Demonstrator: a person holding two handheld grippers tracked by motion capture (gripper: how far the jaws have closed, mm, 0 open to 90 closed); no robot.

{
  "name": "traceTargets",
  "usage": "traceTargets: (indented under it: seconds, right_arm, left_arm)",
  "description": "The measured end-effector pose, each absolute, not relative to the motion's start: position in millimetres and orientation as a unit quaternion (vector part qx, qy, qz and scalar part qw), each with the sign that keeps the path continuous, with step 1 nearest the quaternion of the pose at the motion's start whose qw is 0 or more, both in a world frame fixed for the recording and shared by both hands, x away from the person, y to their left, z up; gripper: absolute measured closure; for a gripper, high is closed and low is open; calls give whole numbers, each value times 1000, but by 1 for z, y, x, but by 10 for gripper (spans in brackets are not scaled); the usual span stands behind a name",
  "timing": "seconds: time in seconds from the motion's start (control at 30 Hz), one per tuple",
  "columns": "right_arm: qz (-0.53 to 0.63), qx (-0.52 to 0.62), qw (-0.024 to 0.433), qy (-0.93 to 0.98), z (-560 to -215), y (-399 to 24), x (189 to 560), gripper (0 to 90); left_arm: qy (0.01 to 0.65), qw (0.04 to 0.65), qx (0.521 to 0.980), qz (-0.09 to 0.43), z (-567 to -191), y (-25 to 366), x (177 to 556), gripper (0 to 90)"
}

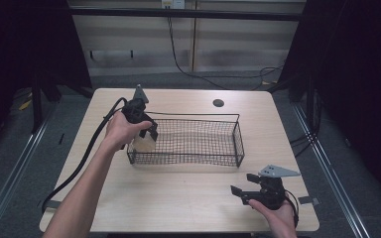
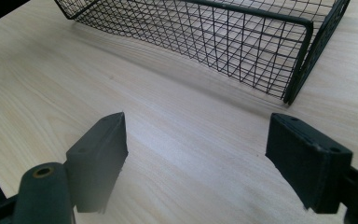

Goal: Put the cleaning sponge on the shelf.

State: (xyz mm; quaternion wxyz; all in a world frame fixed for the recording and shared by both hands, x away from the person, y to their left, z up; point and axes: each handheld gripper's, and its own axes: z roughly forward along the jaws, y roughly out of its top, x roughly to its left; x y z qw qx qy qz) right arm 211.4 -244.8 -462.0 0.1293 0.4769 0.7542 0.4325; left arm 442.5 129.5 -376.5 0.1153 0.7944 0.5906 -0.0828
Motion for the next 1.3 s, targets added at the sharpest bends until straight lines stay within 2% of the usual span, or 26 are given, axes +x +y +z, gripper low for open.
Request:
traceTargets:
  seconds: [1.3]
  right_arm:
    - [432, 477, 129, 754, -462, -244, 210, 204]
  left_arm:
    - [605, 60, 790, -77, -411, 120, 452, 297]
